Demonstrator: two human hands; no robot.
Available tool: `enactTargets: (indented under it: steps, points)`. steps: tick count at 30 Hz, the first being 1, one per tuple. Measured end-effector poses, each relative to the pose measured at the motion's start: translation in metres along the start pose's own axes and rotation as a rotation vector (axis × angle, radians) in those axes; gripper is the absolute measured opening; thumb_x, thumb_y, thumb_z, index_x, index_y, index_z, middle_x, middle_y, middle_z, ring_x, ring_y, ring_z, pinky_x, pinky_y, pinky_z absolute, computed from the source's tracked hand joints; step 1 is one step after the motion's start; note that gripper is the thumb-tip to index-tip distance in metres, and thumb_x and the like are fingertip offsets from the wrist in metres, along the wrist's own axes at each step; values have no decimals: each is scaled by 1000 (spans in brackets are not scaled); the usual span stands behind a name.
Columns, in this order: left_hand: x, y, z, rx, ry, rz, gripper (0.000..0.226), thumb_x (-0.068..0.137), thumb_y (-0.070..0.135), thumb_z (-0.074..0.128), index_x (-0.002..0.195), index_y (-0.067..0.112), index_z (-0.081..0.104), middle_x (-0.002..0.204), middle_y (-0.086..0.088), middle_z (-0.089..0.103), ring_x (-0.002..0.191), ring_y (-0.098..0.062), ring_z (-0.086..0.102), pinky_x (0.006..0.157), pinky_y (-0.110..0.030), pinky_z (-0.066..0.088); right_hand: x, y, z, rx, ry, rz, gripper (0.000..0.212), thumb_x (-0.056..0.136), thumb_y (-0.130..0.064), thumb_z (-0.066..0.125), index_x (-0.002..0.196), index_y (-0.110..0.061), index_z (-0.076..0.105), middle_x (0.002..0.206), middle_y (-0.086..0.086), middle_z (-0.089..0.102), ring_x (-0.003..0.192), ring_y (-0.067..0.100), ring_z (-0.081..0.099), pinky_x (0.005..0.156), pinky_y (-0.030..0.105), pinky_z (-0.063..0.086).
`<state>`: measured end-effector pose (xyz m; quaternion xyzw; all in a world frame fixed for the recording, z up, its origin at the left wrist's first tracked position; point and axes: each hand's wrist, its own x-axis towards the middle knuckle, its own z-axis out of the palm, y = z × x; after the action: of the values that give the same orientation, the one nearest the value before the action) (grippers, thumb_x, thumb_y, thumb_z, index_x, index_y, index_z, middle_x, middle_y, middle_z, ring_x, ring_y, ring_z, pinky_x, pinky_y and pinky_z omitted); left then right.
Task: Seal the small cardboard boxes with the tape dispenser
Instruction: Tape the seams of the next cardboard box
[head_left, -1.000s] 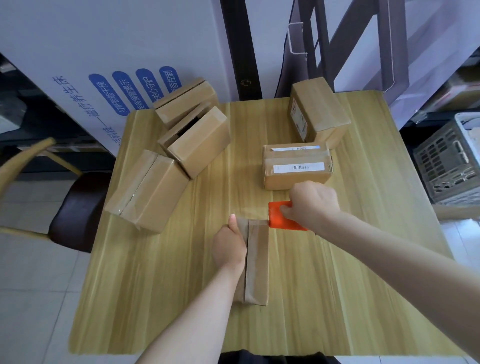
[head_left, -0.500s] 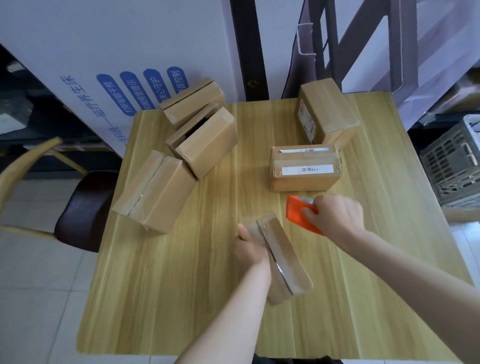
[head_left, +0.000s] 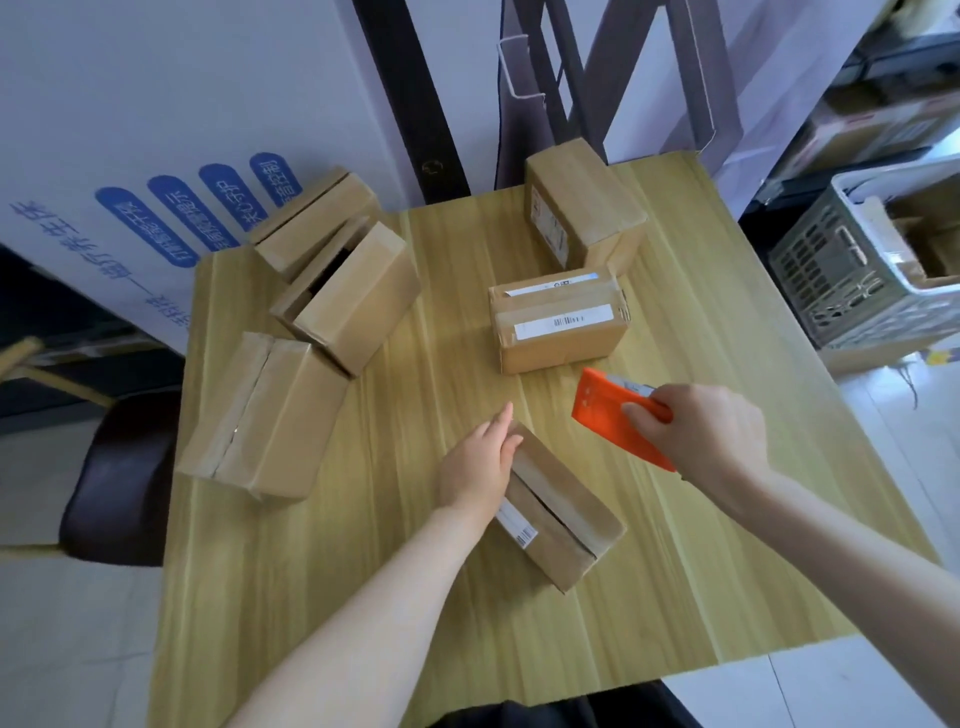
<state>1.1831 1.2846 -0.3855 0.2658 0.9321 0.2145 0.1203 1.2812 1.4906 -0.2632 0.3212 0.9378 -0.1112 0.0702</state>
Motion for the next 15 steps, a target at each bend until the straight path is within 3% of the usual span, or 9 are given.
enactTargets:
  steps: [4, 10, 13, 15]
  points:
    - [4, -4, -3, -78, -31, -39, 43, 100, 46, 34, 141, 35, 42, 129, 12, 59, 111, -12, 57, 69, -23, 36, -11, 2, 3, 24, 28, 35, 40, 88, -49, 54, 69, -15, 61, 54, -2, 56, 58, 27, 59, 49, 25, 36]
    - [13, -15, -9, -346, -294, -202, 50, 93, 59, 41, 135, 34, 51, 129, 11, 60, 116, -13, 56, 89, -28, 43, -25, 1, 2, 57, 32, 78, 39, 89, -50, 55, 69, -17, 62, 55, -1, 58, 56, 25, 61, 52, 26, 44]
    - [12, -13, -14, -468, -361, -315, 46, 86, 68, 44, 108, 33, 64, 109, 8, 68, 104, -18, 62, 93, -36, 48, -31, 2, -3, 68, 44, 92, 38, 89, -49, 55, 71, -17, 64, 55, -1, 58, 54, 23, 61, 53, 26, 48]
    - [11, -13, -18, -364, -364, -315, 57, 86, 69, 42, 122, 28, 59, 123, 6, 63, 115, -21, 57, 100, -38, 44, -33, 5, -6, 75, 54, 110, 38, 89, -49, 55, 71, -17, 63, 55, -1, 58, 53, 24, 61, 54, 27, 50]
